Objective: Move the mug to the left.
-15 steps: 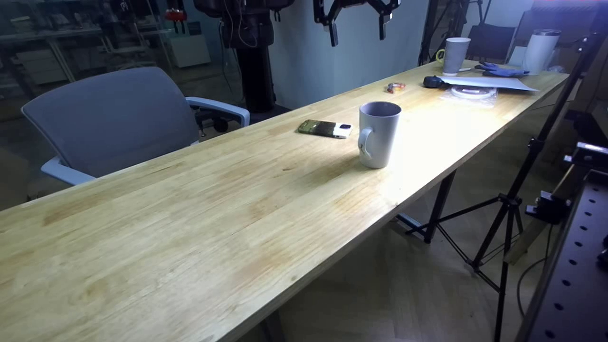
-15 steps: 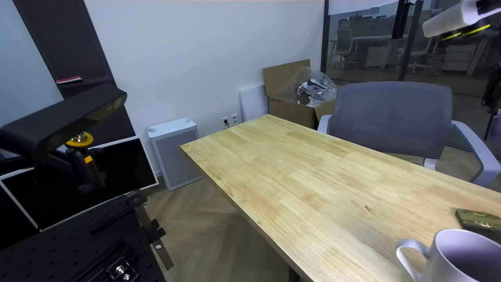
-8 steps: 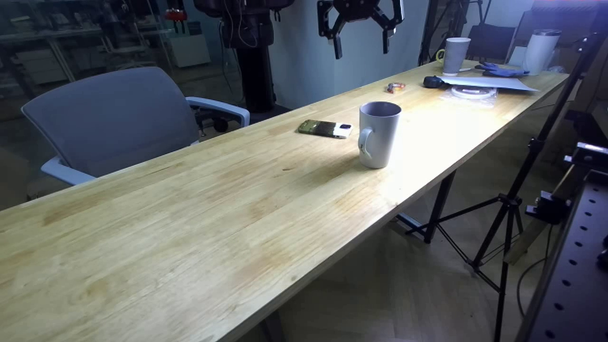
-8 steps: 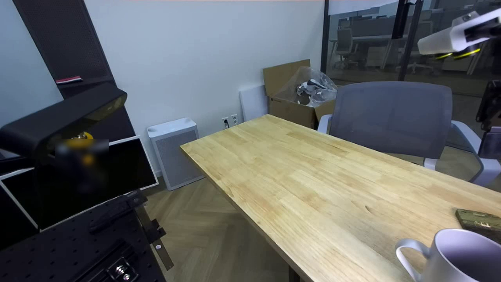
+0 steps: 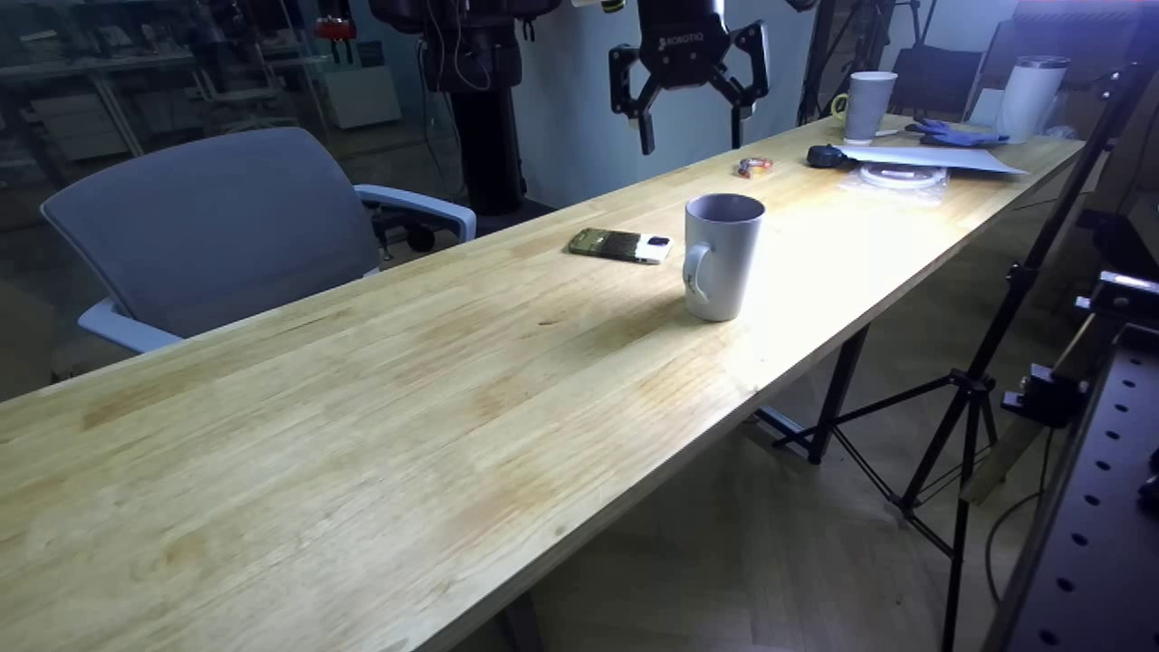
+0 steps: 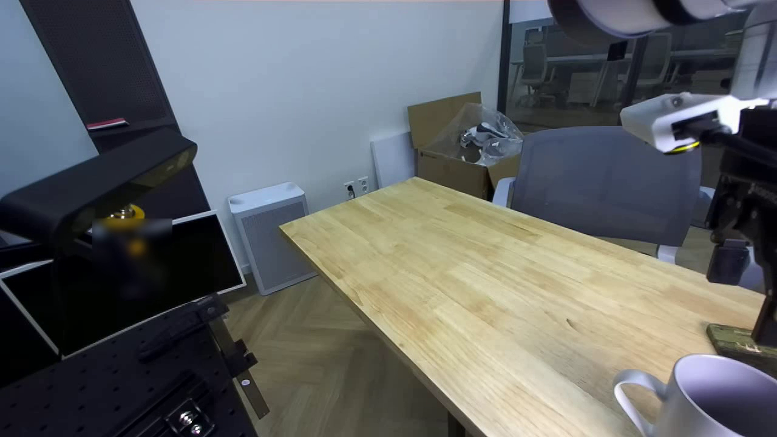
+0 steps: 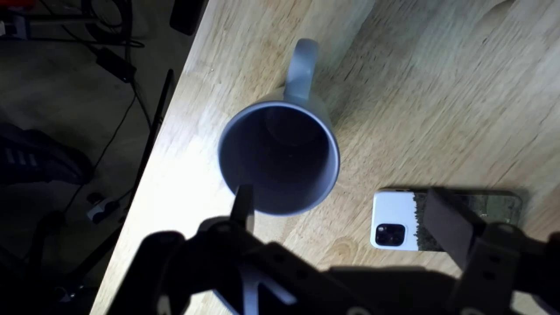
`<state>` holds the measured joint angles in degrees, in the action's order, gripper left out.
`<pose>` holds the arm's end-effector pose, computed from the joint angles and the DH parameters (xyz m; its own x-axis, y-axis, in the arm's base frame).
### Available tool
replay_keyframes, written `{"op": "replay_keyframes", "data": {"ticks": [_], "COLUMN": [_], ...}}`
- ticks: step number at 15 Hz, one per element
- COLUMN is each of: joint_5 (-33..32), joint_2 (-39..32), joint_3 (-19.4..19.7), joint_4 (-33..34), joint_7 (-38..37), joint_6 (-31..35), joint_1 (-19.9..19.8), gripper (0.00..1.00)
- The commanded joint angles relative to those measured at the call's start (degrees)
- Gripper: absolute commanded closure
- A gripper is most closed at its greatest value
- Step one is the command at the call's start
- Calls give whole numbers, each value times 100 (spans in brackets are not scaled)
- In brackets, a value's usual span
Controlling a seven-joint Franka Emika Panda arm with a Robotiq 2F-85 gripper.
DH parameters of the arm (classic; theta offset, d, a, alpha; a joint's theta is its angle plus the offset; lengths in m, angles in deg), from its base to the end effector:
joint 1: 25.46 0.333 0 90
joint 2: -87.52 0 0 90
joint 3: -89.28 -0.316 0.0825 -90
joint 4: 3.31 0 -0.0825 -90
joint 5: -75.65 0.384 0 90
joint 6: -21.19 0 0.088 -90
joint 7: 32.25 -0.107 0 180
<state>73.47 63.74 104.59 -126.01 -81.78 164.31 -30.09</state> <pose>0.5330 -0.1939 0.2105 0.4001 -0.9141 0.0655 -0.9126 -0.3908 0.1200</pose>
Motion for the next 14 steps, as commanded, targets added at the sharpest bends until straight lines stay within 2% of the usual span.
{"op": "replay_keyframes", "data": {"ticks": [1,11,14], "joint_5": [33,41,121], "joint_2": [-33,-52,-287], "joint_3": [27,19,-35], "joint_4": [-29,-58,182], "joint_7": [37,50,211], "joint_6": [36,93,-93], "joint_1": [36,41,-40], "gripper": [0,0,0]}}
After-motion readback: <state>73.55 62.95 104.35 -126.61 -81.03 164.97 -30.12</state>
